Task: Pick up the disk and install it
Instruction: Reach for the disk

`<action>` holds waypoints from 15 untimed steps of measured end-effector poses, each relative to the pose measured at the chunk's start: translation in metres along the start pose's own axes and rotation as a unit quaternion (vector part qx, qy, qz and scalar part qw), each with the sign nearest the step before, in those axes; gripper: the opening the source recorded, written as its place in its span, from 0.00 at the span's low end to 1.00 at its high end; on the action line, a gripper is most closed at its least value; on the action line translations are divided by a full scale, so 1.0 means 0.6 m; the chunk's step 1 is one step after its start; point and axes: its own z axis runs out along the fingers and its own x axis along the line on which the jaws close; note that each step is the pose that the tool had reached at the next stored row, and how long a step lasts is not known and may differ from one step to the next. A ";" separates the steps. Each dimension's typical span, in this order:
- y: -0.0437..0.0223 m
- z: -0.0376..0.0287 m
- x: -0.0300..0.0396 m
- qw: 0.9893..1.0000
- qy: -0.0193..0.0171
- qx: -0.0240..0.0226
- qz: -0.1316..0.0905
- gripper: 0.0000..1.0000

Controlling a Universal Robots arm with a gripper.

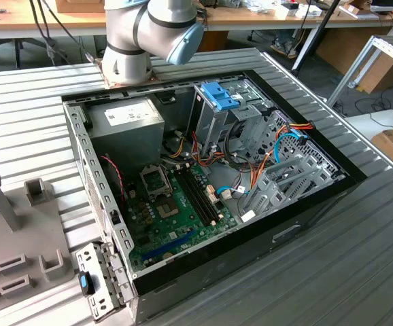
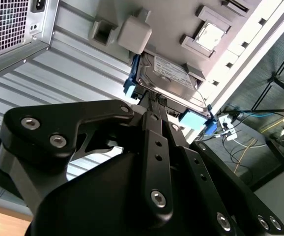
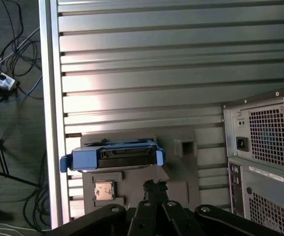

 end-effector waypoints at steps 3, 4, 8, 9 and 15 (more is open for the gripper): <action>-0.001 0.000 0.010 1.000 0.000 0.000 0.000 0.11; -0.001 0.000 0.017 1.000 0.000 0.000 0.000 0.11; -0.004 -0.001 0.054 1.000 0.000 0.000 0.000 0.11; -0.004 -0.001 0.057 1.000 0.000 0.000 0.000 0.11; -0.004 0.000 0.057 1.000 0.023 0.002 0.001 0.11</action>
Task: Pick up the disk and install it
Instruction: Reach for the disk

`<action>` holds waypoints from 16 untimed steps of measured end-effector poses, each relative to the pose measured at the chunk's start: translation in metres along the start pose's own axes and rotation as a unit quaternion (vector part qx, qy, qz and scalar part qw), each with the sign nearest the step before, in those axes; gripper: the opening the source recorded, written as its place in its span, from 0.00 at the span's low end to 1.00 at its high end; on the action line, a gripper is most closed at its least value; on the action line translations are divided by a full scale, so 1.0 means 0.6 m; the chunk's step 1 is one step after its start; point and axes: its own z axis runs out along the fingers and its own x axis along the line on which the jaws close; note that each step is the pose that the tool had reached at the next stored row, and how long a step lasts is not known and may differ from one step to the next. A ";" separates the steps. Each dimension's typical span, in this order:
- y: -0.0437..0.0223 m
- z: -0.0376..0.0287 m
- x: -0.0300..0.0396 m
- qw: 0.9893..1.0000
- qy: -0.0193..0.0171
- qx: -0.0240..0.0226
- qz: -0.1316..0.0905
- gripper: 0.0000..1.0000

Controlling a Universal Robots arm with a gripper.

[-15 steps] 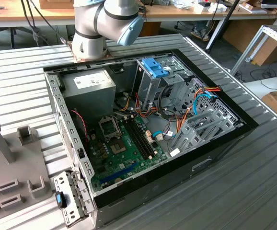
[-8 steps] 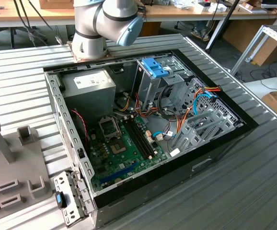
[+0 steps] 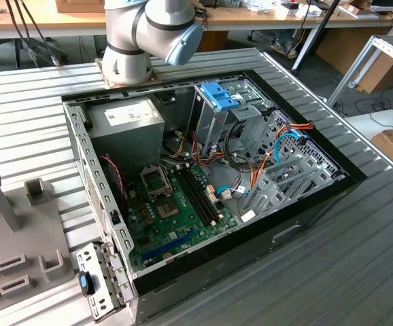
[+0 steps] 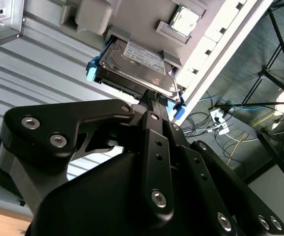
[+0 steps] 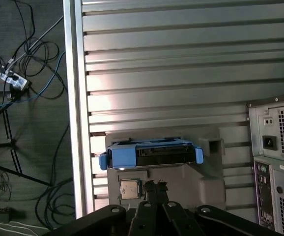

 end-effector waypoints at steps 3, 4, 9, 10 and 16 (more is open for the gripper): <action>0.000 0.000 0.000 1.000 0.010 0.001 0.000 0.11; 0.000 0.000 0.000 1.000 0.010 0.001 0.000 0.11; 0.000 0.000 0.000 1.000 0.010 0.001 -0.006 0.11; 0.001 0.000 0.000 1.000 0.010 0.001 -0.010 0.11; 0.005 0.001 0.008 1.000 0.010 0.002 -0.013 0.11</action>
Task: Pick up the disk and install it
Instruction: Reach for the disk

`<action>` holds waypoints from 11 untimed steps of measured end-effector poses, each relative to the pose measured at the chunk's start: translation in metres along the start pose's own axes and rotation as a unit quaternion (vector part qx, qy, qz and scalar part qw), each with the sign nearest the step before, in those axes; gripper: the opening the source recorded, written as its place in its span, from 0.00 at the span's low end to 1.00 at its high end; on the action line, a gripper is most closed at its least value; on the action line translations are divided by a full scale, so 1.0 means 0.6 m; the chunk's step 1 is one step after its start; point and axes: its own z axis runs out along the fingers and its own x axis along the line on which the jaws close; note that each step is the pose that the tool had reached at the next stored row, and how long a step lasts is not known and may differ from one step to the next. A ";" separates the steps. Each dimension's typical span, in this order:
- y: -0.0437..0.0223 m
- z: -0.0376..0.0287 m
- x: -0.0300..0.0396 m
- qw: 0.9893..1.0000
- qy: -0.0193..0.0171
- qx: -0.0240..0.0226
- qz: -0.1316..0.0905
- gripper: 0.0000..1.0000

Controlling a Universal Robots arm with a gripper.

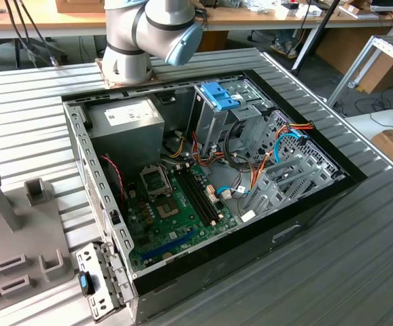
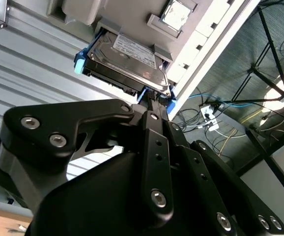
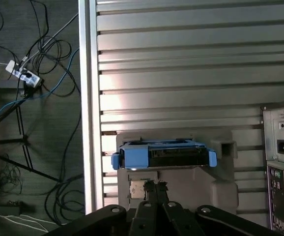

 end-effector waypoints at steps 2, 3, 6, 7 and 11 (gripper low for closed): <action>0.005 0.001 0.007 1.000 0.000 0.000 0.000 0.11; 0.007 0.001 0.008 1.000 0.000 0.000 0.000 0.11; 0.023 0.005 0.012 1.000 0.000 0.000 0.000 0.11; 0.025 0.007 0.016 1.000 0.000 0.000 0.000 0.11; 0.034 0.016 0.022 1.000 0.000 0.000 0.000 0.11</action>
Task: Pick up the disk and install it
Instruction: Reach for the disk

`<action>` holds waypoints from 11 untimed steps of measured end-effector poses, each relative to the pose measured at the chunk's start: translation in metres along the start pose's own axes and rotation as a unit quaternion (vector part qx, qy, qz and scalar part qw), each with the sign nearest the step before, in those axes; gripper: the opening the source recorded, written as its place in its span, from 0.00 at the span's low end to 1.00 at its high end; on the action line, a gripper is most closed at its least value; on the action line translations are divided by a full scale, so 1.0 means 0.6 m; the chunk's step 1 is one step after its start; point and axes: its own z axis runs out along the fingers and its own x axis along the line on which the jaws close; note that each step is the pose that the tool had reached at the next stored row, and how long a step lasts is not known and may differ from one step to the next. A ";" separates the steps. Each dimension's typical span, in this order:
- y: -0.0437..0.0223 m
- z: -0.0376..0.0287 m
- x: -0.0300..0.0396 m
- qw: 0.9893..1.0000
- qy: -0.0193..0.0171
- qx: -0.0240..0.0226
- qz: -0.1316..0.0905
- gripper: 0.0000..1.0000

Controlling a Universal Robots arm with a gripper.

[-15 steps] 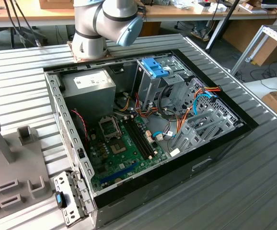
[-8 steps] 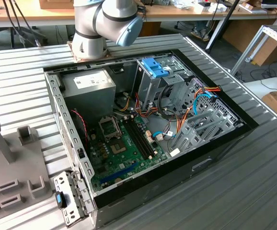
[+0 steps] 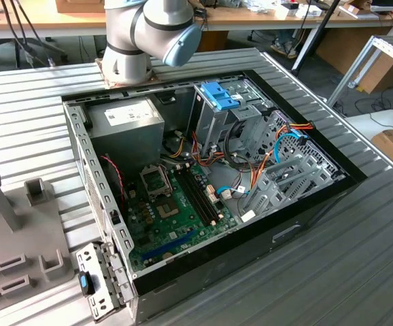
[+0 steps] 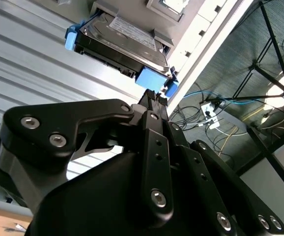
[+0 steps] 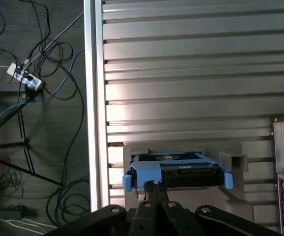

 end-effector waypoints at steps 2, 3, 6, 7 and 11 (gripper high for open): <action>0.001 0.001 0.001 1.000 0.000 0.000 0.000 0.11; 0.001 0.001 0.001 1.000 0.000 0.000 0.000 0.11; 0.001 0.002 0.001 1.000 0.000 0.000 0.000 0.11; 0.001 0.004 0.001 1.000 0.000 0.000 0.000 0.11; 0.000 0.007 0.001 1.000 -0.001 0.017 0.001 0.11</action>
